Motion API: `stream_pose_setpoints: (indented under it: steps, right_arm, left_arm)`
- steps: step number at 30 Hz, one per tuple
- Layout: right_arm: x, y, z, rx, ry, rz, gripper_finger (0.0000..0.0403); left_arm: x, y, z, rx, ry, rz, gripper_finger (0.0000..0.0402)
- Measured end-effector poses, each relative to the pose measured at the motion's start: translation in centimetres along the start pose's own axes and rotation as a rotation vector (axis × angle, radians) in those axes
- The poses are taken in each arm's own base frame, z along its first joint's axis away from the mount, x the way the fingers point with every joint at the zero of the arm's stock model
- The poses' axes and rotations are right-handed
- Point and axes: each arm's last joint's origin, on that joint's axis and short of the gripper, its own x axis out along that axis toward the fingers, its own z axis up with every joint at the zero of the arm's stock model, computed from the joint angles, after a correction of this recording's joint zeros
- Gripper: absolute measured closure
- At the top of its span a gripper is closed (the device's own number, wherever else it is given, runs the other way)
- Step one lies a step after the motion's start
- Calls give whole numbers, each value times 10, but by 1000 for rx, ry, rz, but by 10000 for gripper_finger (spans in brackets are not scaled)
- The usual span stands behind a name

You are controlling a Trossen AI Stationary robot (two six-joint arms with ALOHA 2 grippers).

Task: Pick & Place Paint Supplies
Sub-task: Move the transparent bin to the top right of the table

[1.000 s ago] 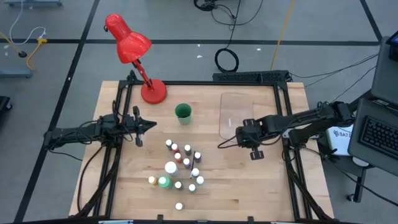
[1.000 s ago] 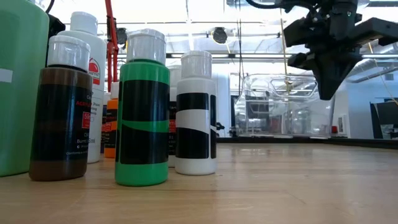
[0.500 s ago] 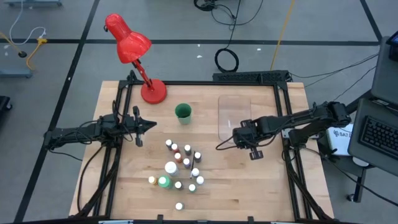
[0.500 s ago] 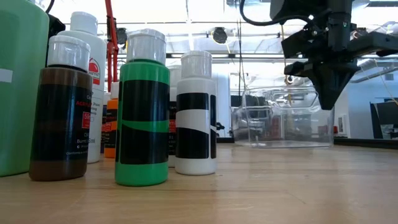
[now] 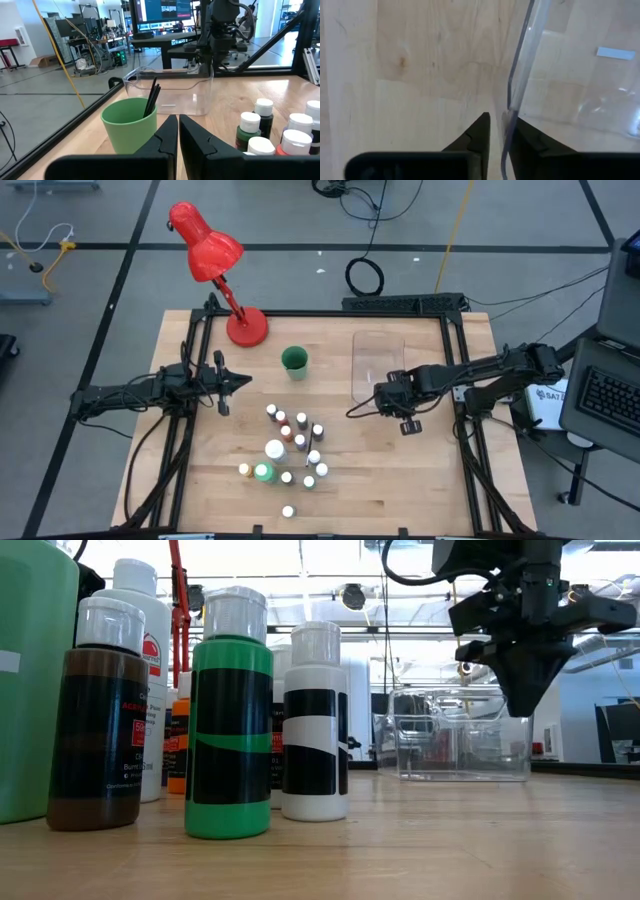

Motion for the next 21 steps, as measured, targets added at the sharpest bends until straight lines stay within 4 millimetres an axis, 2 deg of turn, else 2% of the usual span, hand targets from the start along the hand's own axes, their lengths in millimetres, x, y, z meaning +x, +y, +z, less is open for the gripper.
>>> stream_pose_setpoints:
  steps: [7, 11, 15, 21]
  right_arm:
    - [-2, 2, -5, 20, 29, 42, 314]
    - [-14, 4, -10, 41, -1, 59, 301]
    - [-39, 9, -18, -10, -171, 50, 299]
    - [-81, 9, -34, -19, -561, 24, 309]
  left_arm:
    - [0, 0, 0, 0, 0, 0, 380]
    - [0, 0, 0, 0, 0, 0, 380]
    - [0, 0, 0, 0, 0, 0, 380]
    - [0, 0, 0, 0, 0, 0, 380]
